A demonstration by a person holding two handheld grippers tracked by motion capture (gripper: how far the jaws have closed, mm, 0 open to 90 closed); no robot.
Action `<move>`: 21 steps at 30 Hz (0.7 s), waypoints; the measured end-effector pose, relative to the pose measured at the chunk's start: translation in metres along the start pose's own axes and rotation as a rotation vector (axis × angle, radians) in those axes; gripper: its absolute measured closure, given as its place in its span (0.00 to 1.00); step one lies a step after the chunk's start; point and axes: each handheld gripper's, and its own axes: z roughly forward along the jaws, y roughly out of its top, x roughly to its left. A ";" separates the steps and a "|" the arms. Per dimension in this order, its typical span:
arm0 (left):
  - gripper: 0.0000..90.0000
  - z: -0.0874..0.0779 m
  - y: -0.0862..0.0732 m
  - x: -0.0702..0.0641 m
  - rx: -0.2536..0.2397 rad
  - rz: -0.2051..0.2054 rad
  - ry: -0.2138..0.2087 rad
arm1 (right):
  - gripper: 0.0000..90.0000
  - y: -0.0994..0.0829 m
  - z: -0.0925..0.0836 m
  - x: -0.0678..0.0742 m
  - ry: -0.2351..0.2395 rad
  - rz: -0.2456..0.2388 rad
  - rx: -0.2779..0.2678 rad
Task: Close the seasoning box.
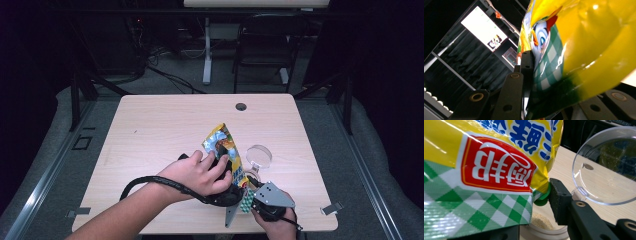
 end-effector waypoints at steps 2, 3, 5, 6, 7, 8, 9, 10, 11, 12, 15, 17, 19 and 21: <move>0.89 -0.001 0.001 0.002 0.009 0.010 -0.004 | 0.78 0.000 0.000 0.000 -0.002 -0.002 -0.003; 0.89 -0.001 0.001 0.002 0.003 0.005 -0.002 | 0.78 0.000 0.001 0.000 -0.002 -0.003 -0.005; 0.91 -0.001 0.002 0.001 0.000 0.007 -0.002 | 0.78 -0.001 0.002 0.000 -0.002 -0.005 -0.009; 0.91 -0.001 0.003 0.000 0.001 0.013 -0.002 | 0.78 -0.002 0.002 -0.001 -0.002 -0.006 -0.006; 0.91 -0.001 0.003 0.000 0.007 0.023 -0.004 | 0.78 -0.002 0.002 -0.001 -0.001 -0.009 -0.003; 0.92 -0.001 0.003 0.000 0.007 0.023 -0.009 | 0.78 -0.002 0.003 -0.001 -0.001 -0.014 -0.001; 0.92 0.000 0.003 -0.001 0.002 0.017 -0.014 | 0.78 -0.003 0.003 0.000 0.000 -0.018 0.001; 0.92 0.000 0.003 -0.001 0.000 0.015 -0.015 | 0.78 -0.003 0.003 0.000 0.000 -0.021 0.008; 0.92 0.000 0.003 -0.002 -0.002 0.013 -0.017 | 0.78 -0.003 0.003 0.001 -0.001 -0.025 0.009; 0.92 0.000 0.002 -0.002 -0.001 0.013 -0.021 | 0.78 -0.003 0.004 0.001 -0.004 -0.032 0.010; 0.92 0.000 0.002 -0.002 -0.002 0.014 -0.028 | 0.78 -0.003 0.005 0.002 -0.005 -0.041 0.008; 0.93 0.000 0.002 -0.003 -0.010 0.002 -0.040 | 0.78 -0.004 0.005 0.002 -0.007 -0.049 0.011; 0.93 0.000 0.001 -0.004 -0.012 -0.002 -0.044 | 0.78 -0.004 0.006 0.003 -0.007 -0.052 0.011; 0.93 0.000 0.001 -0.004 -0.012 -0.004 -0.042 | 0.78 -0.004 0.006 0.003 -0.009 -0.054 0.012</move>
